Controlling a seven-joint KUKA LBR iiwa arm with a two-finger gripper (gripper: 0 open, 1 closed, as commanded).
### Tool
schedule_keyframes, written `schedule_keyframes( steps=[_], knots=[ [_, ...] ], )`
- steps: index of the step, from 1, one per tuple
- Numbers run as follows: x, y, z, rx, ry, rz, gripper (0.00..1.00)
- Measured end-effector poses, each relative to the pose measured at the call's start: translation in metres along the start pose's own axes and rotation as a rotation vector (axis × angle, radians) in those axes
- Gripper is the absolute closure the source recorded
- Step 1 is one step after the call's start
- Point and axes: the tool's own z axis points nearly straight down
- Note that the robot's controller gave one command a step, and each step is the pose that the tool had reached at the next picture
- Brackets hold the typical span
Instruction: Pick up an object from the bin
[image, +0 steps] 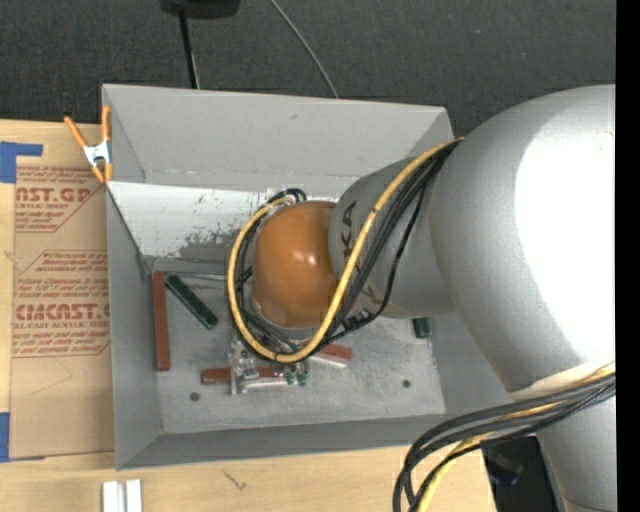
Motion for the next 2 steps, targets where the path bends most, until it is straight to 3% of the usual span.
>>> schedule_keyframes(
  steps=[1,2],
  knots=[
    [0.000,0.000,0.000,0.000,0.000,0.000,1.00],
    [-0.014,-0.009,-0.177,-0.001,-0.002,0.028,1.00]
  ],
)
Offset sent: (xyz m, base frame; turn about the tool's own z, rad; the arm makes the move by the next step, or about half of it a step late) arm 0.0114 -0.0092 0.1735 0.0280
